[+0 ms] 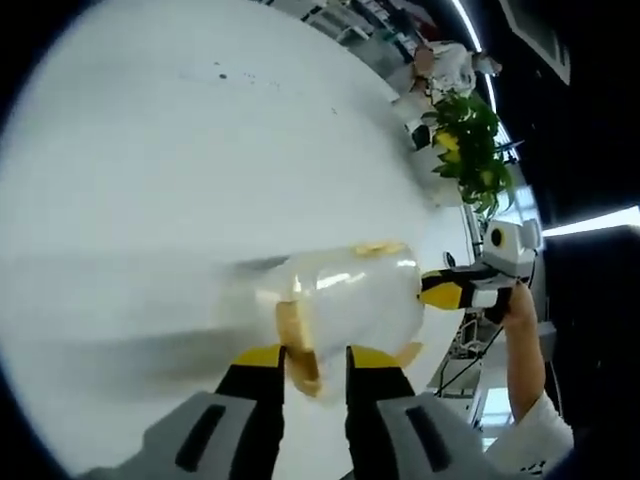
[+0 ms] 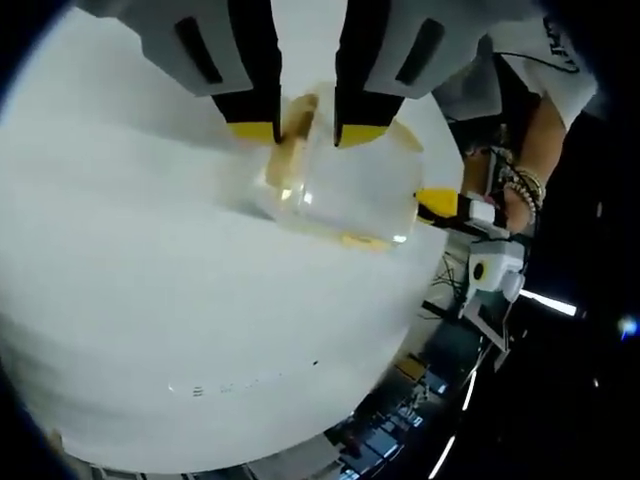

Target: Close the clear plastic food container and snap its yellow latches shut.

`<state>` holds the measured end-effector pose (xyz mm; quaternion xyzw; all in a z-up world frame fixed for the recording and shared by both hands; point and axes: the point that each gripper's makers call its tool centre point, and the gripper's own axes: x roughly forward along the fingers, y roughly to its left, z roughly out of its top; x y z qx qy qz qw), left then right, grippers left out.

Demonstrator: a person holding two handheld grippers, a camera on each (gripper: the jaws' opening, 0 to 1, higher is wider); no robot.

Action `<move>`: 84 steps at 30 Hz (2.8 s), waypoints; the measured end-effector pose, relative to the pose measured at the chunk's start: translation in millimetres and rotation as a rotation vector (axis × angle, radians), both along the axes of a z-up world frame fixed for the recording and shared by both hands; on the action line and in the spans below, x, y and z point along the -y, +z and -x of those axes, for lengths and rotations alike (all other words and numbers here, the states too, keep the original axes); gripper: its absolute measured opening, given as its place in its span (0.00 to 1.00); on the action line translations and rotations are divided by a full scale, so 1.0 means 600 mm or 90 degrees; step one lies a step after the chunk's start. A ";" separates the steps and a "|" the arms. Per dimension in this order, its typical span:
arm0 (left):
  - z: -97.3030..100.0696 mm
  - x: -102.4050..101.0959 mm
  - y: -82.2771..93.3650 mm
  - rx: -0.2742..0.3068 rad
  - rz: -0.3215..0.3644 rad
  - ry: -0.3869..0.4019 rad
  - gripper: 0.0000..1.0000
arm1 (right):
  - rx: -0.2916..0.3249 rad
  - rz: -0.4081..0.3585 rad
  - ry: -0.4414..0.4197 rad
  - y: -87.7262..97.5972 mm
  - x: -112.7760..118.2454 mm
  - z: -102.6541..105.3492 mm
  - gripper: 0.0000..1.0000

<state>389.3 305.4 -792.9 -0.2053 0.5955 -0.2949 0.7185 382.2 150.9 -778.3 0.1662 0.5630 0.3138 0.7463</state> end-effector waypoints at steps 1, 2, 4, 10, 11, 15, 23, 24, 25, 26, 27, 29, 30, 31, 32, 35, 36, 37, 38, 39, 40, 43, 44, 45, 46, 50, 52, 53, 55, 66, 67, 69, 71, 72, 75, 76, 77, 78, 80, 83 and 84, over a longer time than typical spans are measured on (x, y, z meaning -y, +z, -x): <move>-0.002 -0.002 -0.001 -0.002 0.000 0.003 0.16 | -0.001 -0.001 -0.001 0.000 0.000 0.000 0.15; 0.000 -0.001 0.001 0.002 -0.004 -0.005 0.16 | -0.002 -0.006 -0.004 -0.001 0.001 0.001 0.15; -0.001 -0.003 0.001 0.000 -0.005 -0.001 0.16 | -0.005 -0.021 -0.011 -0.002 0.002 0.002 0.14; -0.003 -0.008 0.002 0.003 -0.011 -0.010 0.16 | -0.009 -0.041 -0.021 0.003 -0.002 0.009 0.14; -0.002 -0.009 0.004 0.007 -0.011 -0.011 0.17 | -0.006 -0.037 -0.018 0.004 -0.004 0.009 0.14; 0.001 -0.010 0.007 0.053 -0.002 -0.046 0.19 | 0.011 -0.011 0.001 0.004 -0.003 0.005 0.17; -0.048 -0.037 0.105 0.228 0.118 0.105 0.06 | 0.184 0.007 0.007 0.057 -0.012 -0.044 0.07; -0.044 -0.026 0.115 0.232 0.142 0.105 0.00 | 0.189 -0.007 0.003 0.064 -0.023 -0.048 0.00; -0.039 -0.018 0.122 0.235 0.160 0.095 0.00 | 0.188 -0.014 0.001 0.066 -0.030 -0.051 0.00; -0.035 -0.004 0.124 0.247 0.164 0.084 0.00 | 0.191 -0.030 0.005 0.070 -0.042 -0.052 0.00; -0.032 0.002 0.123 0.253 0.159 0.079 0.00 | 0.187 -0.053 0.000 0.073 -0.059 -0.055 0.00; -0.024 0.025 0.110 0.268 0.137 0.053 0.00 | 0.179 -0.058 0.011 0.069 -0.078 -0.053 0.00; -0.020 0.036 0.104 0.268 0.135 0.047 0.00 | 0.179 -0.057 0.015 0.067 -0.086 -0.053 0.00; -0.015 0.051 0.096 0.265 0.136 0.039 0.00 | 0.180 -0.052 0.029 0.062 -0.098 -0.052 0.00; -0.012 0.062 0.088 0.263 0.133 0.030 0.00 | 0.181 -0.049 0.034 0.058 -0.105 -0.053 0.00; 0.001 0.096 0.060 0.248 0.118 0.008 0.00 | 0.169 -0.046 0.051 0.041 -0.130 -0.052 0.00; 0.008 0.105 0.055 0.241 0.119 -0.004 0.00 | 0.167 -0.045 0.057 0.038 -0.134 -0.051 0.00; 0.018 0.116 0.053 0.238 0.122 -0.019 0.00 | 0.166 -0.040 0.060 0.033 -0.138 -0.052 0.00; 0.026 0.124 0.052 0.231 0.126 -0.033 0.00 | 0.167 -0.036 0.061 0.032 -0.139 -0.054 0.00; 0.039 0.131 0.054 0.224 0.133 -0.043 0.00 | 0.171 -0.030 0.061 0.031 -0.138 -0.059 0.00; 0.047 0.135 0.056 0.220 0.137 -0.049 0.00 | 0.176 -0.026 0.060 0.031 -0.137 -0.064 0.00; 0.071 0.145 0.057 0.212 0.153 -0.066 0.00 | 0.186 -0.022 0.036 0.034 -0.132 -0.087 0.00; 0.078 0.145 0.054 0.209 0.148 -0.075 0.00 | 0.183 -0.029 0.029 0.036 -0.132 -0.095 0.00; 0.085 0.143 0.049 0.214 0.135 -0.084 0.00 | 0.184 -0.031 0.025 0.038 -0.132 -0.099 0.00; 0.089 0.143 0.047 0.223 0.130 -0.097 0.00 | 0.185 -0.031 0.020 0.040 -0.132 -0.104 0.00; 0.103 0.144 0.046 0.214 0.139 -0.101 0.00 | 0.193 -0.020 0.010 0.042 -0.132 -0.125 0.00; 0.102 0.140 0.040 0.220 0.127 -0.104 0.00 | 0.192 -0.011 0.005 0.037 -0.134 -0.137 0.00; 0.102 0.138 0.036 0.219 0.122 -0.107 0.00 | 0.190 -0.006 0.005 0.033 -0.135 -0.140 0.00; 0.100 0.133 0.029 0.220 0.111 -0.107 0.00 | 0.181 0.011 0.009 0.020 -0.137 -0.145 0.00; 0.091 0.125 0.047 0.295 0.083 -0.139 0.00 | 0.225 0.049 0.091 0.023 -0.137 -0.152 0.00; 0.088 0.127 0.056 0.316 0.084 -0.146 0.00 | 0.232 0.052 0.106 0.028 -0.138 -0.151 0.00; 0.071 0.129 0.077 0.404 0.060 -0.180 0.07 | 0.277 0.089 0.236 0.047 -0.143 -0.136 0.00; 0.058 0.135 0.094 0.514 0.022 -0.244 0.18 | 0.318 0.153 0.386 0.053 -0.143 -0.114 0.08; 0.061 0.140 0.096 0.554 0.010 -0.302 0.18 | 0.318 0.183 0.460 0.051 -0.142 -0.096 0.13; 0.066 0.146 0.092 0.565 0.006 -0.366 0.18 | 0.297 0.241 0.583 0.040 -0.132 -0.087 0.20; 0.064 0.147 0.092 0.568 0.003 -0.375 0.18 | 0.287 0.253 0.608 0.037 -0.129 -0.083 0.22; 0.065 0.149 0.093 0.575 -0.001 -0.397 0.19 | 0.281 0.268 0.638 0.034 -0.129 -0.079 0.25; 0.066 0.148 0.090 0.576 -0.013 -0.419 0.20 | 0.284 0.281 0.649 0.032 -0.130 -0.082 0.28; 0.061 0.144 0.081 0.592 -0.062 -0.472 0.23 | 0.267 0.298 0.678 0.026 -0.129 -0.085 0.29; 0.052 0.143 0.073 0.616 -0.112 -0.511 0.23 | 0.241 0.300 0.701 0.020 -0.142 -0.070 0.32; 0.057 0.145 0.070 0.608 -0.107 -0.519 0.23 | 0.234 0.301 0.710 0.019 -0.144 -0.068 0.34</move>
